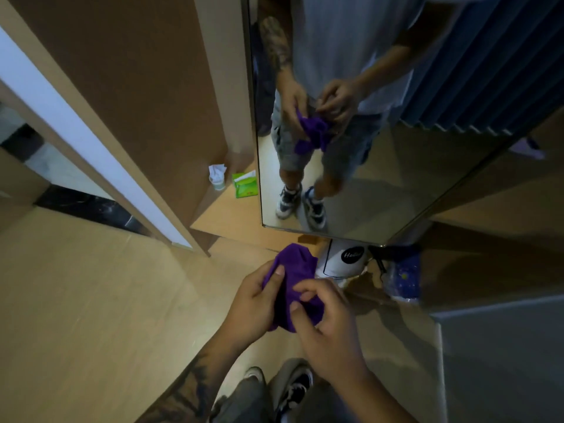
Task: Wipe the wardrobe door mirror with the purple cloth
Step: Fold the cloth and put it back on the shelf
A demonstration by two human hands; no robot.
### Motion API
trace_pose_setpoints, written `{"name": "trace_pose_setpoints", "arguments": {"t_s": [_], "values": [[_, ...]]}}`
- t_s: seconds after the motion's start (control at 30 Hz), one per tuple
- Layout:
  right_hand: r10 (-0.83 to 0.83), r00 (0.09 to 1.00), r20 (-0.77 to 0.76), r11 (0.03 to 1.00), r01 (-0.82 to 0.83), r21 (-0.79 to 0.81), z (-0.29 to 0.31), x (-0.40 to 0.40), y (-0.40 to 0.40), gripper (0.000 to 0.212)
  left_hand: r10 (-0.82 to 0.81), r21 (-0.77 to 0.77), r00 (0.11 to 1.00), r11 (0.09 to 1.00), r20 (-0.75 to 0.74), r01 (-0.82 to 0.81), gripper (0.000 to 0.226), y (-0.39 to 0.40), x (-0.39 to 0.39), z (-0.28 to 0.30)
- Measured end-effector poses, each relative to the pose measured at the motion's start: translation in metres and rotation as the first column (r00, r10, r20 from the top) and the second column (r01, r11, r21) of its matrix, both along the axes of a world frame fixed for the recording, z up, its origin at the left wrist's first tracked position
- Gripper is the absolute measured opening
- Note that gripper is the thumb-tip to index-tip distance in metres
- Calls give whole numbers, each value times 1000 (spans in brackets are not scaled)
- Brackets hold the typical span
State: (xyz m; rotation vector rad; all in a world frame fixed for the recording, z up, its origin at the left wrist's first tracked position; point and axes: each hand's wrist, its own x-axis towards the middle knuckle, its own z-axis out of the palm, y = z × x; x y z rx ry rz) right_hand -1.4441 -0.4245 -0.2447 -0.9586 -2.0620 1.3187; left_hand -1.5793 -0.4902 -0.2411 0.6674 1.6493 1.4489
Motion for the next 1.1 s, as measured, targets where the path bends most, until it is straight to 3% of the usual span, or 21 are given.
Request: {"name": "trace_pose_setpoints", "arguments": {"t_s": [0.07, 0.13, 0.2, 0.3, 0.37, 0.47, 0.57, 0.63, 0.77, 0.9, 1.1], "values": [[-116, 993, -37, 986, 111, -121, 31, 12, 7, 33, -58, -4, 998, 998, 26, 58, 28, -2, 6, 28], [-195, 980, -26, 923, 175, -342, 53, 21, 21, 44, -114, -7, 993, 993, 39, 114, 28, 1, 12, 49], [-146, 989, 0, 840, 124, -528, 63, 30, 37, 52, -166, 6, 985, 986, 39, 166, 31, 4, 17, 61], [-35, 992, -121, 688, -64, -723, 67, 43, 50, 40, -234, 19, 971, 972, 42, 233, 33, 11, 22, 75], [-23, 985, -172, 703, -106, -704, 69, 50, 47, 32, -280, 13, 959, 960, 50, 279, 32, 15, 25, 81], [-229, 960, -161, 757, 71, -649, 71, 59, 36, 19, -326, 13, 942, 945, 74, 326, 33, 22, 29, 83], [-360, 919, -162, 798, 213, -563, 74, 69, 30, 41, -370, 12, 929, 929, 20, 370, 32, 36, 30, 82], [-424, 896, -135, 804, 304, -511, 81, 75, 28, 39, -418, 7, 908, 908, -31, 419, 30, 48, 29, 86], [-588, 789, -176, 769, 480, -422, 93, 84, 21, 35, -547, -54, 813, 835, -199, 548, 30, 66, 27, 89], [-635, 766, -103, 760, 595, -261, 100, 90, 11, 8, -633, -55, 713, 758, -301, 649, 35, 74, 27, 89], [-766, 631, -118, 629, 702, -334, 103, 86, -2, 8, -720, -4, 603, 643, -344, 766, 44, 81, 24, 87]]}}
